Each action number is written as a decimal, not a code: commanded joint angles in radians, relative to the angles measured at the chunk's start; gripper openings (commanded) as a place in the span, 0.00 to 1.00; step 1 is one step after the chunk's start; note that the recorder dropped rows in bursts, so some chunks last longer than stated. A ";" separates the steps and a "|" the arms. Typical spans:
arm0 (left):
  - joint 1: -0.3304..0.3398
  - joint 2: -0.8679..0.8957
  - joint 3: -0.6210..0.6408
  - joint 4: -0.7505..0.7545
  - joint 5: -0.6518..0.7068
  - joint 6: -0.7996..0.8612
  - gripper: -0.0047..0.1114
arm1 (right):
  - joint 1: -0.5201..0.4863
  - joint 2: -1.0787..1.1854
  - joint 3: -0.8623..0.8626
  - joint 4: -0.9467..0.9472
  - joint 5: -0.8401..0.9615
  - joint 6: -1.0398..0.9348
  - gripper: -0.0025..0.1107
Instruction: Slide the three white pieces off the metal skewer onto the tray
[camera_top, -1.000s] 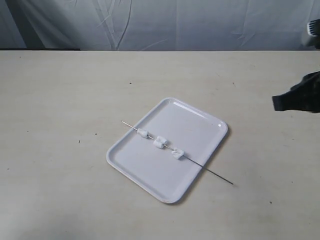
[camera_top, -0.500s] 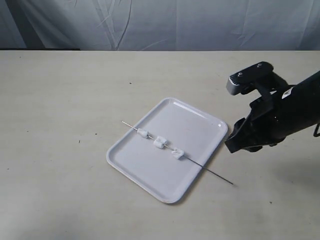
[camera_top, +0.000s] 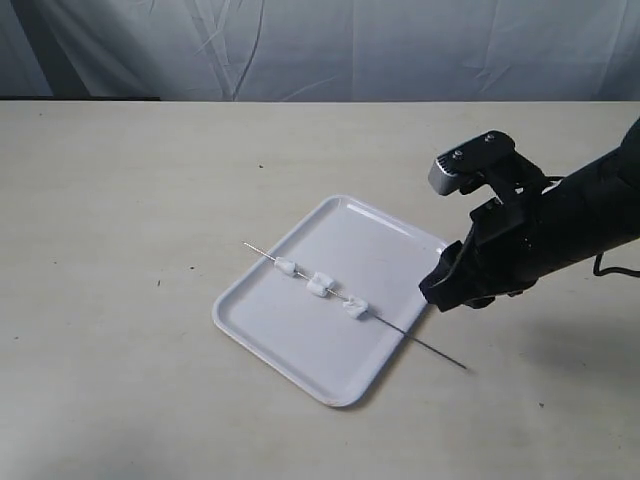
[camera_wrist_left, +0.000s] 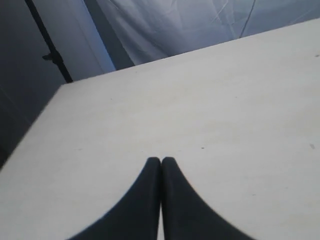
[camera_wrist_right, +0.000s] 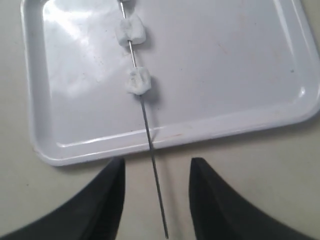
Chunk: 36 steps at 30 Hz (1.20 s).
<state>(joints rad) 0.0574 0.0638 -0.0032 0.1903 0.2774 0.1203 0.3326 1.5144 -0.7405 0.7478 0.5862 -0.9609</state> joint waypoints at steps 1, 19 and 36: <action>0.002 -0.005 0.003 0.103 -0.016 0.016 0.04 | 0.023 0.018 -0.004 0.024 0.008 -0.081 0.38; 0.002 -0.005 0.003 -0.309 -0.235 -0.216 0.04 | 0.111 0.273 -0.092 -0.007 -0.067 -0.137 0.46; 0.002 -0.005 0.003 -0.309 -0.218 -0.216 0.04 | 0.111 0.244 -0.092 -0.299 0.014 0.061 0.46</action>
<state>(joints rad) 0.0574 0.0638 -0.0013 -0.1084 0.0530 -0.0903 0.4427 1.7692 -0.8294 0.5197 0.5862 -0.9599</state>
